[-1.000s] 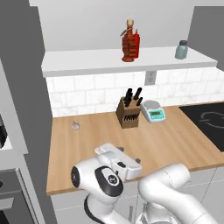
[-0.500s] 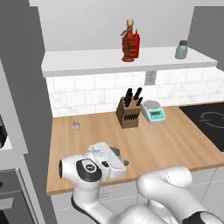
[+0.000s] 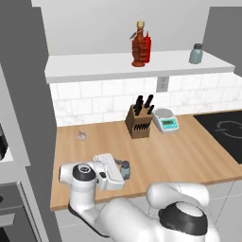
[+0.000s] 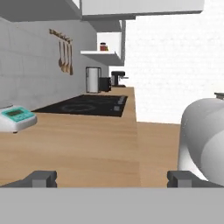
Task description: Put the shaker and condiment bottle from the counter next to their counterparts in the cabinet.
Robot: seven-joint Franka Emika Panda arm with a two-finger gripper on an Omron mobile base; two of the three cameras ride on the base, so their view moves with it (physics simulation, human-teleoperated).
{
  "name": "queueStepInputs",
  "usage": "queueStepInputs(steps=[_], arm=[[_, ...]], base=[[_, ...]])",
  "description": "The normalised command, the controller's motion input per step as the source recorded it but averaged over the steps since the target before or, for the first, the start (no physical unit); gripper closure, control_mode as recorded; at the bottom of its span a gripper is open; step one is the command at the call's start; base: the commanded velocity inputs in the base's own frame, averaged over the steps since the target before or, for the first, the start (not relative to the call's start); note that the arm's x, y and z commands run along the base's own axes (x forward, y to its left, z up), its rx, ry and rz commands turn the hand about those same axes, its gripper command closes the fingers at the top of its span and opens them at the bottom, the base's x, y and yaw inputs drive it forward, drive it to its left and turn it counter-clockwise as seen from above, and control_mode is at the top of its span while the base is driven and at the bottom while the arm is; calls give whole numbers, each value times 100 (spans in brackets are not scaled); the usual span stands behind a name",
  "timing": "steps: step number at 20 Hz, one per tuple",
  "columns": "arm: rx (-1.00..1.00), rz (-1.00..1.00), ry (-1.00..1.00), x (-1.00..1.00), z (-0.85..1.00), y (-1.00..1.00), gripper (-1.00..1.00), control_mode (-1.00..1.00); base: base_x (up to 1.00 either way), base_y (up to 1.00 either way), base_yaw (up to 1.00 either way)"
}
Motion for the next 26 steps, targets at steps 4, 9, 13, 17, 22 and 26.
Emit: queueStepInputs(steps=[4,9,13,17,22,26], arm=[[0,-7,0,8,-8,3,-100,-100],[0,-3,0,0,-2,0,-100,-100],[0,0,0,4,-11,0,-100,-100],[0,0,0,14,-11,-3,-100,-100],[0,0,0,22,-4,-3,-100,-100],[0,0,0,4,-18,-4,-100,-100]], base=[[0,0,0],[0,0,0],[0,0,0],[0,0,0],[0,0,0],[0,0,0]])
